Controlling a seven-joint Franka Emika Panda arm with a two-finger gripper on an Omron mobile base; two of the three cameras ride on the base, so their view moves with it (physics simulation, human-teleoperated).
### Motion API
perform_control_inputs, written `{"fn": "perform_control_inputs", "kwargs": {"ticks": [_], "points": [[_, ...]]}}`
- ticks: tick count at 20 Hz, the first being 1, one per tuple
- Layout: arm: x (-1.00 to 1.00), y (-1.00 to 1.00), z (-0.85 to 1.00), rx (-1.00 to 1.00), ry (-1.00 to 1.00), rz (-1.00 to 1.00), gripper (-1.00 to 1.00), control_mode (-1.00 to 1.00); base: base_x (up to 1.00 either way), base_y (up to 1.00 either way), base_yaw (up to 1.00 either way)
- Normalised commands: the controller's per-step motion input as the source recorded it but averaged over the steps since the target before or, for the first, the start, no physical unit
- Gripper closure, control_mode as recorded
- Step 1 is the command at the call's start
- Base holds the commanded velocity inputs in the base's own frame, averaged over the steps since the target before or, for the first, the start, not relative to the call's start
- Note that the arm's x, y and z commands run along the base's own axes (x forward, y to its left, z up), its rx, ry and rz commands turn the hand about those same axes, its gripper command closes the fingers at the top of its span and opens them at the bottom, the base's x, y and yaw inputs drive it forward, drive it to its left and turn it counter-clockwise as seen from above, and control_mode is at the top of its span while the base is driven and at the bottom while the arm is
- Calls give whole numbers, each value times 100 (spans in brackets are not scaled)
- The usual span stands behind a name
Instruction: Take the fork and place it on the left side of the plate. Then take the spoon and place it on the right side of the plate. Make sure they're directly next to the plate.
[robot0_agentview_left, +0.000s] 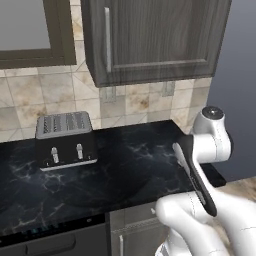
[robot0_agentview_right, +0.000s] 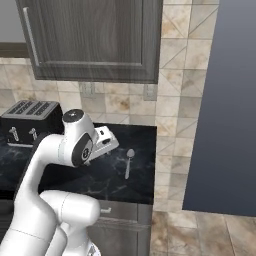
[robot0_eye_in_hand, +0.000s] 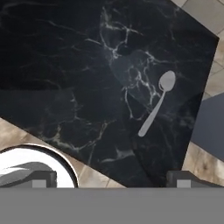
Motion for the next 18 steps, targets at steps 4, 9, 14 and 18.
{"fn": "perform_control_inputs", "kwargs": {"ticks": [4, 9, 14, 18], "points": [[38, -34, -43, 0, 4, -2, -100, -100, 0, 0, 0], [42, -41, -27, 0, 2, -4, -100, -100, 0, 0, 0], [50, -29, -18, 0, 5, -5, -100, -100, 0, 0, 0], [59, -3, -19, 0, 11, -10, -100, -100, 0, 0, 0]]}}
